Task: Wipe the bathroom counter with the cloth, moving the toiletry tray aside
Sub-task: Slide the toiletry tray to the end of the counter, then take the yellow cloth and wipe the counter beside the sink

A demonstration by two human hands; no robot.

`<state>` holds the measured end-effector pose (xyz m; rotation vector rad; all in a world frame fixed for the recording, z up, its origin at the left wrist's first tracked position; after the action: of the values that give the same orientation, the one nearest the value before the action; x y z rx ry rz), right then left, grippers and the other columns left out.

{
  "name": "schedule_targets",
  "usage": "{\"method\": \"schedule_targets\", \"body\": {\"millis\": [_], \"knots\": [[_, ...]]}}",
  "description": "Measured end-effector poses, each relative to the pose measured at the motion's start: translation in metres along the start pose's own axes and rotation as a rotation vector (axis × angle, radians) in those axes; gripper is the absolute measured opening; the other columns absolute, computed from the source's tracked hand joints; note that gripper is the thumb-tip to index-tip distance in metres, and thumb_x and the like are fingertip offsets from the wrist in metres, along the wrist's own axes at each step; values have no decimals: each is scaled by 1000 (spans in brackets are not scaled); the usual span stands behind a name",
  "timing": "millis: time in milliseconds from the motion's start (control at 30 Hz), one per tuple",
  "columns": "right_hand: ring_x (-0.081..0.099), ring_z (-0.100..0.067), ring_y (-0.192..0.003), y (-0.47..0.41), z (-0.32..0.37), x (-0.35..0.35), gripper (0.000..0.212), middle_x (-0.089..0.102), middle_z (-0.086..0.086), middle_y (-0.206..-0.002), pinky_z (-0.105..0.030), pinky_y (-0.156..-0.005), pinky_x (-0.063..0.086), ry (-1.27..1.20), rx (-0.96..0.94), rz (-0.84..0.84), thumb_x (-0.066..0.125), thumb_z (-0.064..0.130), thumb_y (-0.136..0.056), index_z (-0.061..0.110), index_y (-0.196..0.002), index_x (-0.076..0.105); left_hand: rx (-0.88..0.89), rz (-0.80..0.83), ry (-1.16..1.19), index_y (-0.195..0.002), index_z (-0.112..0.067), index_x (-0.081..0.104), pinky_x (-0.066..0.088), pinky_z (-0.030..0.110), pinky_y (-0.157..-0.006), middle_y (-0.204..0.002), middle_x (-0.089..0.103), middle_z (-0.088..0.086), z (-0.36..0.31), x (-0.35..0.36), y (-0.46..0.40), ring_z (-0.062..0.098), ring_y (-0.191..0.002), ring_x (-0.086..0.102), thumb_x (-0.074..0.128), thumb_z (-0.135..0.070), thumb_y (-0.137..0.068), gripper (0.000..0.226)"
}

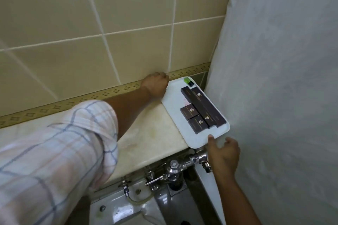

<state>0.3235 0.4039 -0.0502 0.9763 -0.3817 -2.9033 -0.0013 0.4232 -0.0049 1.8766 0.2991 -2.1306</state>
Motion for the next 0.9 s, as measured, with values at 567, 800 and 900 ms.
{"method": "schedule_targets", "body": {"millis": [567,800,900], "knots": [[54,-29,-119,475,188,261,50,58,-12,-129,-38,-97,46,449,-1254,1059,63,36,-85,12,-127,52,-1221,-72,302,-137,-9,43,40,42,-100,-136,49,13,163,15,586,33,-123,47,52,-43,-88,60],[55,-39,-112,613,86,313,43,58,-21,-120,-41,-91,48,812,-1476,1151,60,24,-76,4,-113,54,-1729,-119,567,-120,-9,50,42,43,-96,-121,54,13,121,65,711,34,-118,49,60,-47,-81,55],[52,-42,-113,606,74,319,52,48,-27,-127,-42,-93,47,793,-1329,1052,57,19,-76,-1,-122,44,-1767,-188,696,-115,-7,52,46,40,-88,-115,56,15,127,79,714,36,-109,57,64,-41,-77,53]]}}
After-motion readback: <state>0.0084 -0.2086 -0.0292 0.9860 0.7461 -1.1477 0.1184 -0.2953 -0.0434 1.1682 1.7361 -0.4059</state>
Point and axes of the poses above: each hand's wrist, its own y-axis away from the middle knuckle, its own x-axis out of the palm, z = x × y, the point moved 7 cm from there along -y, towards the middle knuckle
